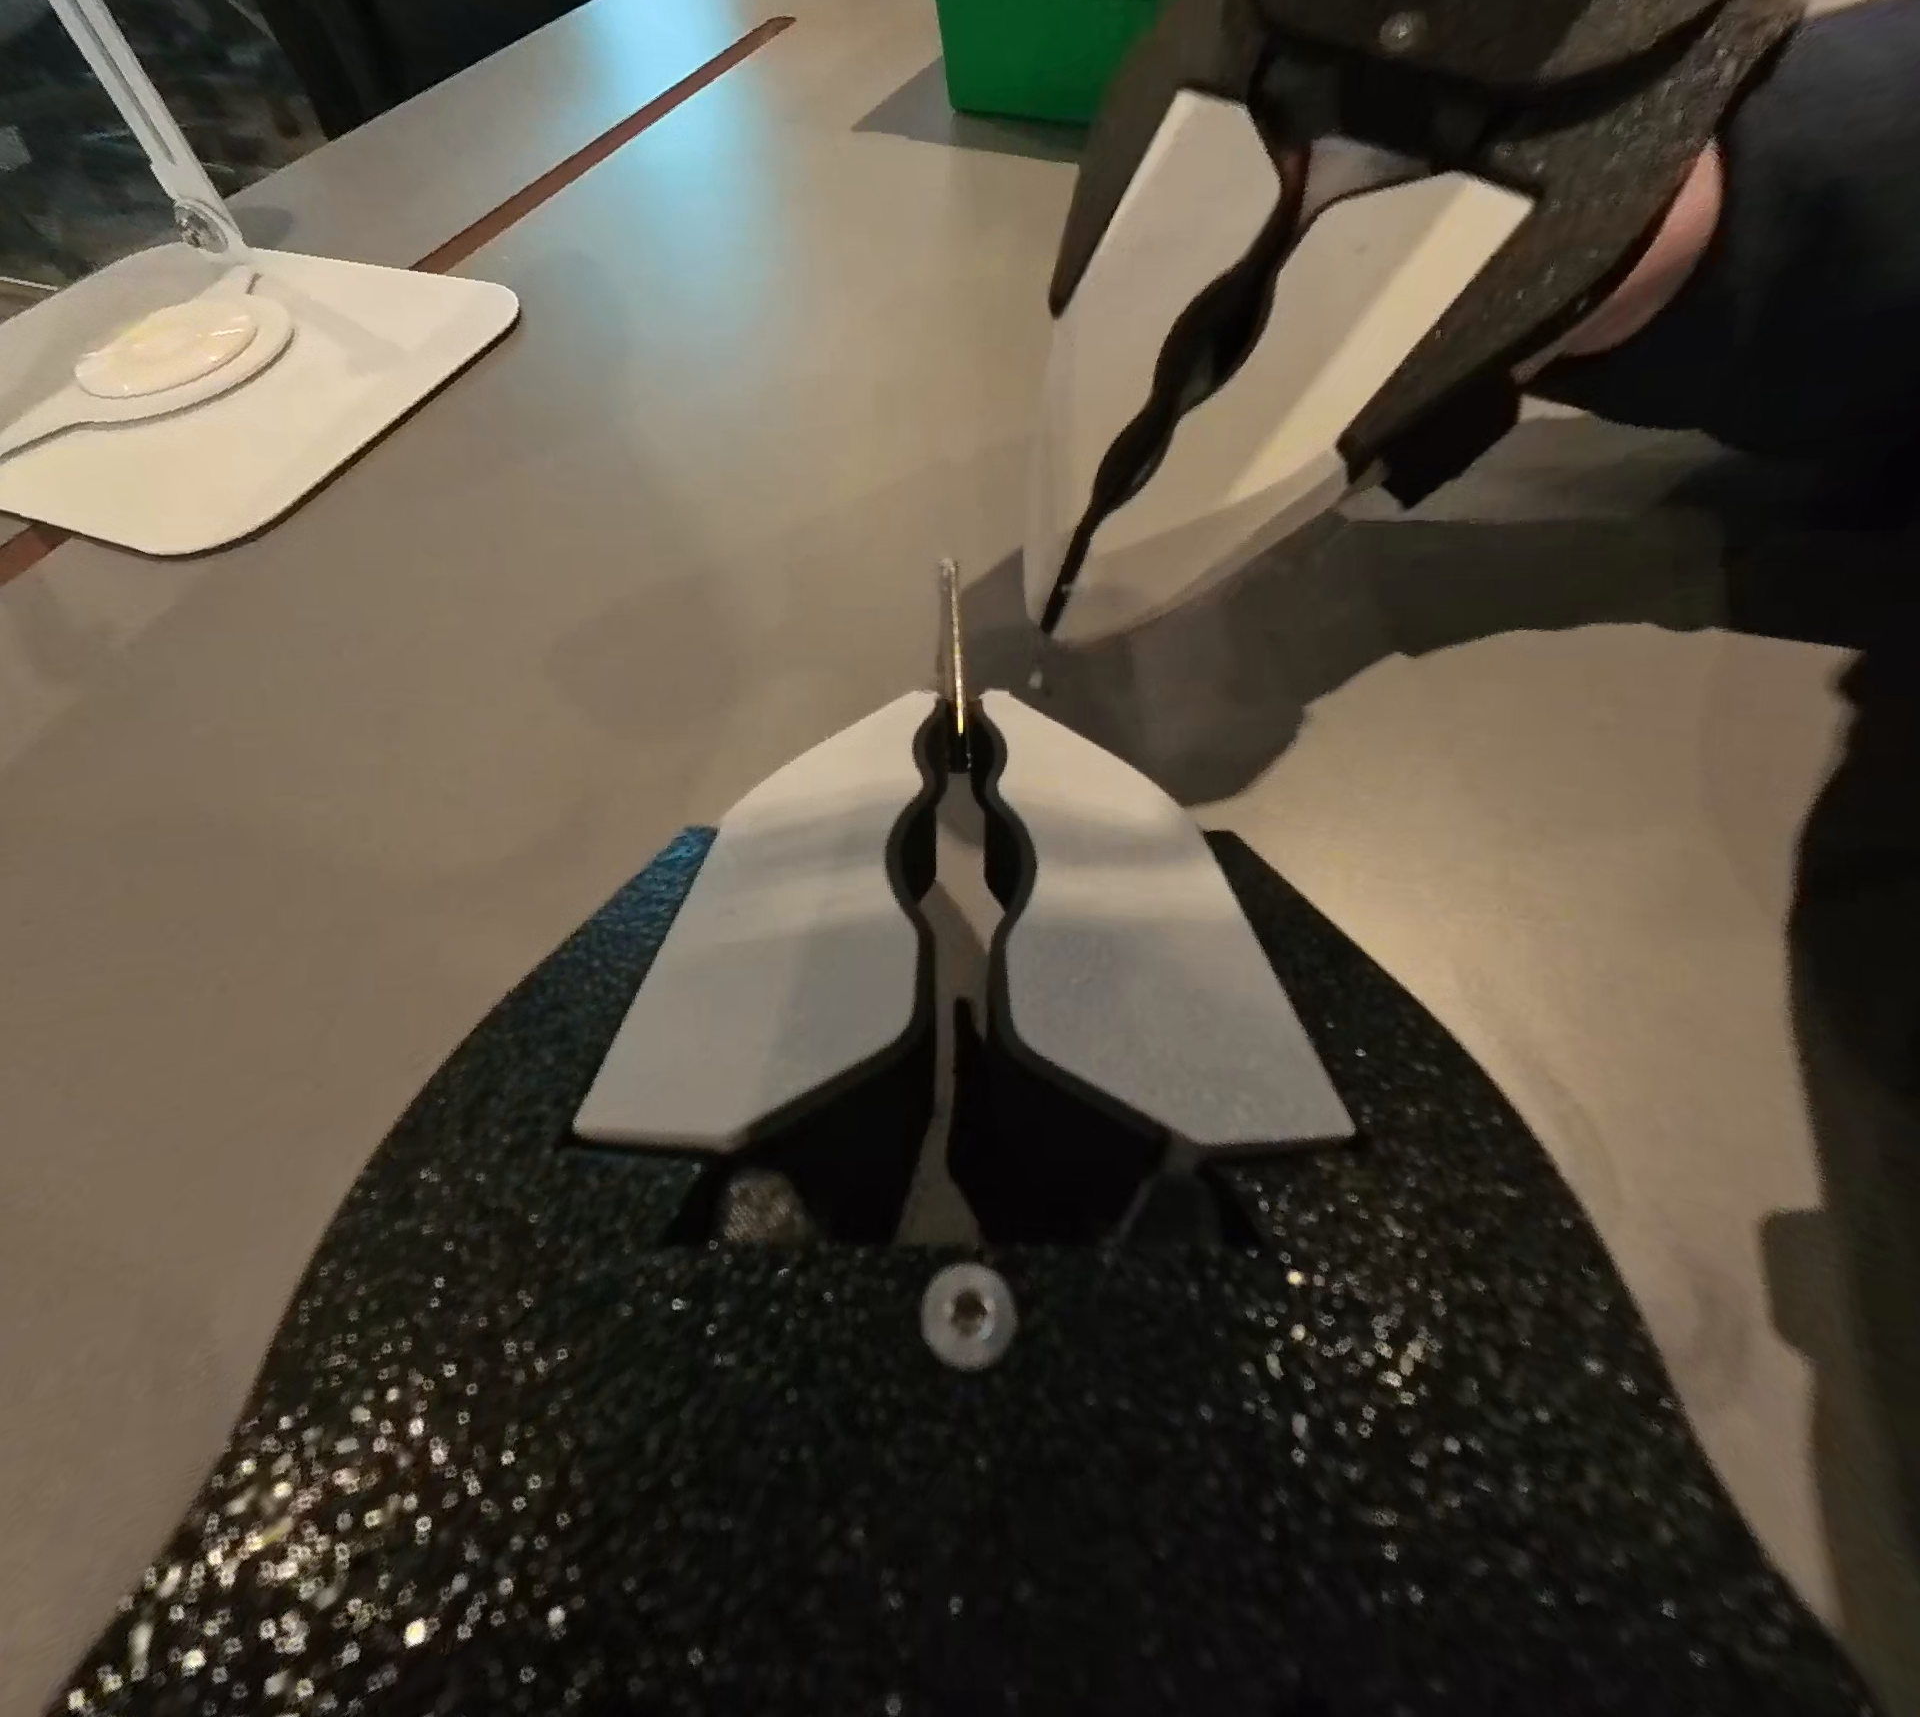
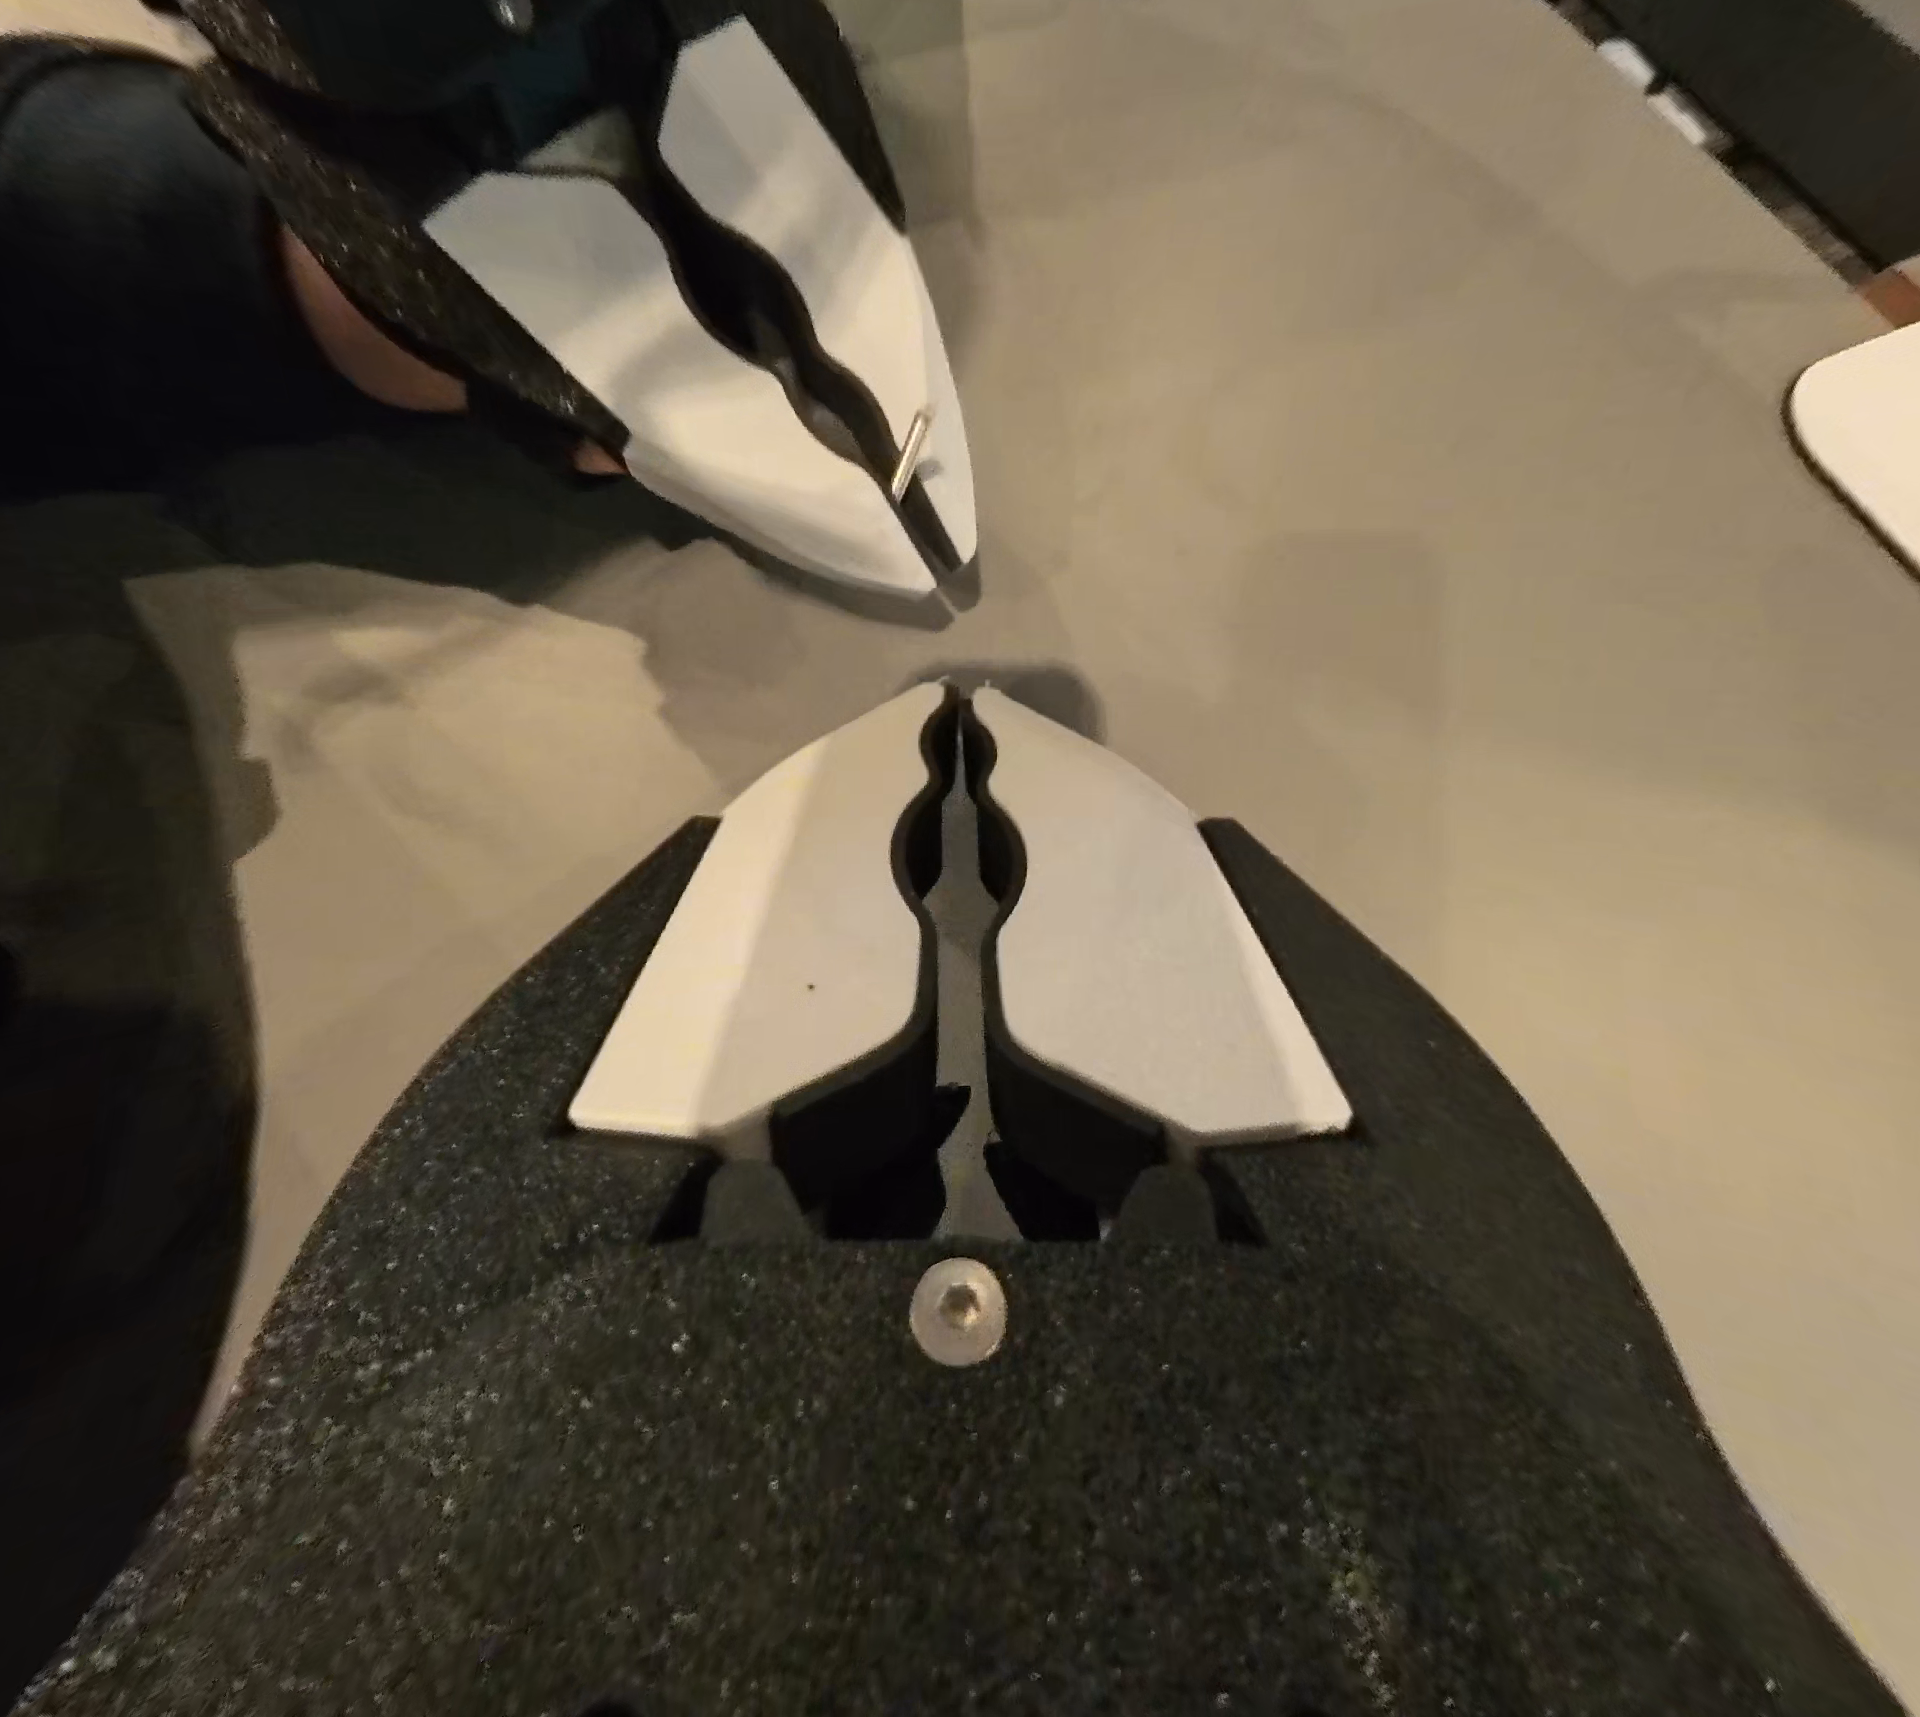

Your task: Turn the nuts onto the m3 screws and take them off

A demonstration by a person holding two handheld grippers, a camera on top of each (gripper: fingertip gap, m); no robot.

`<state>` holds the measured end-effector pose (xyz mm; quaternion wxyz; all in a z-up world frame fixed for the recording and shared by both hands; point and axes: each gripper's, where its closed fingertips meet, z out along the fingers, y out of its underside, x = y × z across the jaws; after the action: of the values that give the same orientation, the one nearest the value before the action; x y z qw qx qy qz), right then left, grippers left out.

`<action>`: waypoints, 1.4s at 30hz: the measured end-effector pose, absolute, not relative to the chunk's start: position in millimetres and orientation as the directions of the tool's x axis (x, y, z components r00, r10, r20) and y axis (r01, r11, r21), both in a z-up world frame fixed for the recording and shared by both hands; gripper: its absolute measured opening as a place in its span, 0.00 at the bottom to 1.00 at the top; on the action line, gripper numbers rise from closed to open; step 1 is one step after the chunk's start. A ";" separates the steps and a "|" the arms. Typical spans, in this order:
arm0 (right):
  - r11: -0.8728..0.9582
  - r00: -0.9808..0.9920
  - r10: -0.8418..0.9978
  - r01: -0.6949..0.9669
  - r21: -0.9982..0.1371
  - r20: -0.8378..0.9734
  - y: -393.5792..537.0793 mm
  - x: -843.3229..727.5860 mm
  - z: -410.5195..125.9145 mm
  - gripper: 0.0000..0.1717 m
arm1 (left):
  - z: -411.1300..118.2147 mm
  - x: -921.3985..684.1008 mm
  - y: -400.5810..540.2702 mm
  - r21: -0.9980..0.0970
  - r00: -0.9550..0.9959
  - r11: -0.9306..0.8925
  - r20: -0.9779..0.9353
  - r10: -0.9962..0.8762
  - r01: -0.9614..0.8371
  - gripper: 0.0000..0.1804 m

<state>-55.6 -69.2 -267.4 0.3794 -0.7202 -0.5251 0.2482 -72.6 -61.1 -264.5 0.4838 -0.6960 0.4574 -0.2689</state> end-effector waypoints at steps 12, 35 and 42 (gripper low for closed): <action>-0.176 0.267 0.964 0.591 -0.787 -0.015 -78.0 -71.4 -295.5 0.03 | -261.2 -81.7 -51.3 -0.929 0.510 -0.141 -0.057 -0.858 -0.341 0.02; 0.143 -0.310 0.948 0.609 -0.780 -0.069 -192.5 -154.4 -301.3 0.09 | -238.2 -116.9 -29.1 -0.979 0.664 -0.114 -0.028 -0.747 -0.169 0.02; 0.184 -0.320 0.946 0.639 -0.747 -0.041 -195.2 -155.9 -308.9 0.07 | -239.5 -115.7 -29.8 -0.977 0.656 -0.119 -0.026 -0.754 -0.176 0.02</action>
<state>-155.9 -195.2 -308.9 0.2234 -0.5384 -0.7363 0.3437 -115.7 -29.8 -239.5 0.5759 -0.7047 0.3299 -0.2509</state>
